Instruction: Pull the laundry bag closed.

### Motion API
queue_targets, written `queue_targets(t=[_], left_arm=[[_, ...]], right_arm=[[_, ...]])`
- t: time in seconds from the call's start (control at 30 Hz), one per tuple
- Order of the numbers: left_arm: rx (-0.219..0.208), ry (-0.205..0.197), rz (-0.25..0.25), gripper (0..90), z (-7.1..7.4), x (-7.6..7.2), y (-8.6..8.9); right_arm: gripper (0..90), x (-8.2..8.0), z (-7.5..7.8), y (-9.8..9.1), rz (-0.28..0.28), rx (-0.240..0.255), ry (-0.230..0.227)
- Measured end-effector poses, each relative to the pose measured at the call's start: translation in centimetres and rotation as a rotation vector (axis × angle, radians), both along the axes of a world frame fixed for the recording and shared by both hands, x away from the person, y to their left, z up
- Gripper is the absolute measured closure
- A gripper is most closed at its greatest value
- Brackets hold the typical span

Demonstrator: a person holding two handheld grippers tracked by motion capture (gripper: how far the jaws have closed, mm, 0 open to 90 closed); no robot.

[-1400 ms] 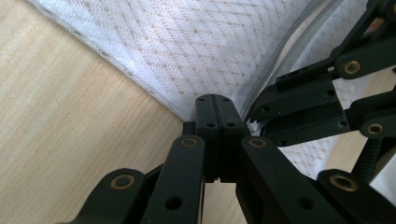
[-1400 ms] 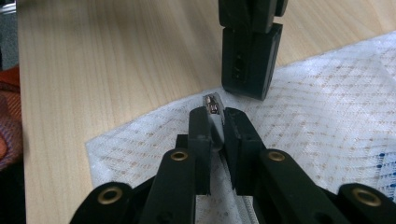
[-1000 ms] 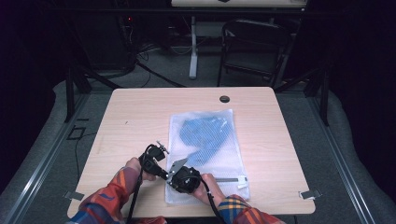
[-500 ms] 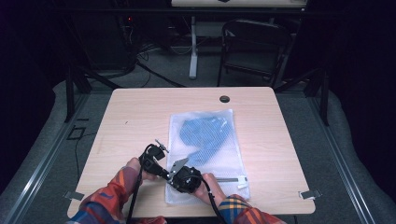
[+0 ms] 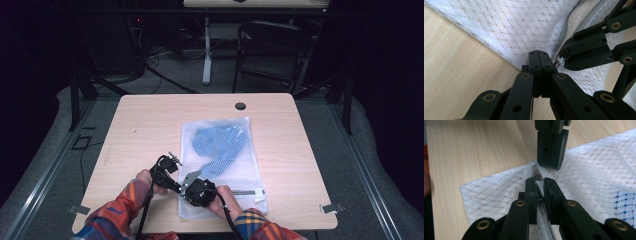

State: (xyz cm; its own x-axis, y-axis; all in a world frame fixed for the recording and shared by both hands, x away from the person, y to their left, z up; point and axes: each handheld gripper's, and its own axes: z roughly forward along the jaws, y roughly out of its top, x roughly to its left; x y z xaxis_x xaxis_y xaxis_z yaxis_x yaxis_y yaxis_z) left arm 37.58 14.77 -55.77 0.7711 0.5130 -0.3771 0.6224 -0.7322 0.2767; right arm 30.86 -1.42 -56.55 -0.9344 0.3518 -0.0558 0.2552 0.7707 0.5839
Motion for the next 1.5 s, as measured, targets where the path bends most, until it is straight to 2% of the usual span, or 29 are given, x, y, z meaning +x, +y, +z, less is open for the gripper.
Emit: queue_targets(t=[0.27, 0.33, 0.4, 0.43, 0.5, 0.57, 0.63, 0.73, 0.8, 0.83, 1.5], left_arm=[[0.001, 0.001, -0.002, 90.0, 0.01, 0.00, -0.01], [-0.015, 0.004, 0.010, 90.0, -0.12, 0.01, 0.07], [-0.027, 0.035, 0.022, 89.2, -0.09, 0.29, 0.29], [-0.027, 0.035, 0.022, 87.0, -0.09, 0.29, 0.29], [-0.064, 0.054, 0.024, 85.5, 0.05, 0.24, 0.39], [-0.028, 0.057, 0.016, 87.1, 0.00, 0.18, 0.23], [-0.032, 0.051, 0.024, 88.2, -0.10, 0.09, 0.13], [-0.010, 0.047, 0.012, 90.0, 0.00, 0.01, 0.03], [-0.002, 0.017, -0.001, 90.0, 0.03, -0.22, -0.17], [0.001, 0.020, -0.001, 90.0, 0.07, -0.26, -0.19], [-0.016, 0.028, 0.003, 90.0, -0.07, -0.20, 0.01]], right_arm=[[81.9, 0.06, 0.03, -0.13, 0.000, 0.002, 0.002], [81.9, 0.19, -0.17, -0.27, -0.008, 0.024, 0.018], [81.9, 0.17, -0.20, -0.25, -0.009, 0.027, 0.017], [81.9, 0.17, -0.20, -0.25, -0.009, 0.027, 0.017], [81.8, 0.29, -0.19, -0.31, -0.008, 0.025, 0.018], [81.8, 0.31, -0.20, -0.29, -0.008, 0.025, 0.018], [81.8, 0.28, -0.21, -0.26, -0.008, 0.026, 0.016], [81.9, 0.17, -0.22, -0.21, -0.012, 0.025, 0.012], [82.0, 0.14, -0.18, -0.20, -0.009, 0.018, 0.004], [82.0, 0.12, -0.19, -0.22, -0.011, 0.021, 0.009], [82.1, 0.35, 0.07, -0.92, -0.009, -0.002, 0.018]])
